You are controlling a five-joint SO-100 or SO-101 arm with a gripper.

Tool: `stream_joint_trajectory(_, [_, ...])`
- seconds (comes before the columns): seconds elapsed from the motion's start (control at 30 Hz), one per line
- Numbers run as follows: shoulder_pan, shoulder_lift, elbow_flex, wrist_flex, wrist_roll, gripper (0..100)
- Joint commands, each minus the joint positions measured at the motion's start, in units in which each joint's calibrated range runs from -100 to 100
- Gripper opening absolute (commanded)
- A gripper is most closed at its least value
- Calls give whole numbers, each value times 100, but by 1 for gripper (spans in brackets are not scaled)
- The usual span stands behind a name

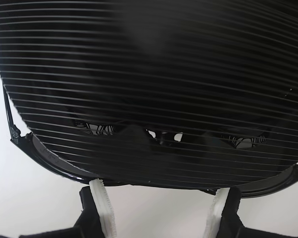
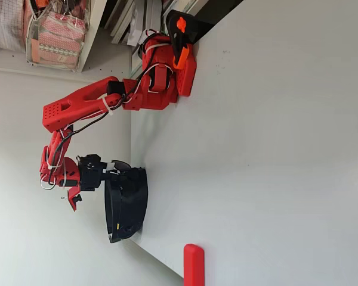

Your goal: Place Meta Rayban sunglasses on black head mold for quality assessment

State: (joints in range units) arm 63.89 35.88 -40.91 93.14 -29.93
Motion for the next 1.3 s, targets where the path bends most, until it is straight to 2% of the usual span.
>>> stream_joint_trajectory(0.0, [91, -142, -149, -128, 35, 93])
stream_joint_trajectory(0.5, [400, -1079, -440, 677, 221, 93])
stream_joint_trajectory(0.77, [215, -573, -167, 582, 42, 93])
stream_joint_trajectory(1.27, [30, 541, -1487, 461, 35, 93])
